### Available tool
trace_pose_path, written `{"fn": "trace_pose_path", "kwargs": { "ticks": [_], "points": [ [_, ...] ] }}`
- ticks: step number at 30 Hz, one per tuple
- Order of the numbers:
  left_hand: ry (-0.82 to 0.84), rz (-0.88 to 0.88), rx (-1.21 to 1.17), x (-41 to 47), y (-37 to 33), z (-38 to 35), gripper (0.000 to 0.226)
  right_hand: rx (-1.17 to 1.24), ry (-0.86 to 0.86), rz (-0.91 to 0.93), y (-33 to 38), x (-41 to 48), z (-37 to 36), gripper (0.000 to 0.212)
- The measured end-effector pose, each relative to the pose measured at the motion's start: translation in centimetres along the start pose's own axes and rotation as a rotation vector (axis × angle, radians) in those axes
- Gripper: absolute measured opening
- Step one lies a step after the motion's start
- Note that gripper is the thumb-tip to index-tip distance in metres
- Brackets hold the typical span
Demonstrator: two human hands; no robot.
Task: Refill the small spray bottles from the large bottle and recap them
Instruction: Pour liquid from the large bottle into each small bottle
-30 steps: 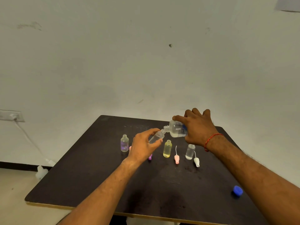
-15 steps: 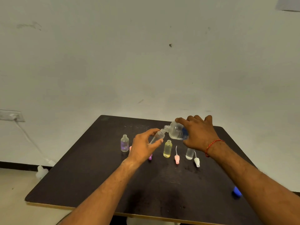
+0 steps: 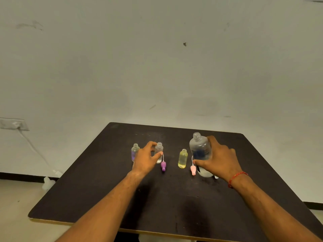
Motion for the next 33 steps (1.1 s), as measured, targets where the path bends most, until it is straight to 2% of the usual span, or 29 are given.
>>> {"fn": "trace_pose_path", "kwargs": {
  "ticks": [10,17,20,23,27,29,31,33],
  "points": [
    [0.006,0.201,0.107,1.8,3.4,-1.8,0.039,0.074,0.022,-0.008,-0.6,-0.2,-0.5,0.075],
    [-0.001,0.219,0.077,1.6,4.3,-1.9,0.039,0.093,0.035,-0.001,-0.3,-0.1,-0.7,0.075],
    [-0.018,0.212,0.051,1.0,4.7,-1.7,0.049,0.093,0.039,0.003,0.1,0.0,-0.7,0.075],
    [-0.083,0.207,0.066,-0.4,4.4,-0.8,0.054,0.086,0.043,0.004,0.5,0.2,-0.8,0.077],
    [-0.314,0.096,0.047,-3.5,3.0,2.1,0.031,0.086,0.045,0.006,1.1,0.2,-1.0,0.076],
    [-0.437,0.083,0.044,-4.7,3.0,3.8,0.028,0.084,0.042,0.013,1.5,0.2,-1.3,0.074],
    [-0.478,0.139,0.042,-4.8,4.2,5.2,0.04,0.095,0.049,0.023,1.9,0.2,-1.6,0.075],
    [-0.419,0.233,0.022,-3.9,5.8,5.9,0.058,0.102,0.055,0.032,2.4,0.3,-1.8,0.077]
  ]
}}
Point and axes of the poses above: each hand's wrist, its own x-axis towards the middle knuckle, its own z-axis out of the back of the hand, y = z × x, the point moved 7 cm from there along x, towards the middle knuckle, and after that the axes turned 12 degrees about y, right-handed, at the moved point
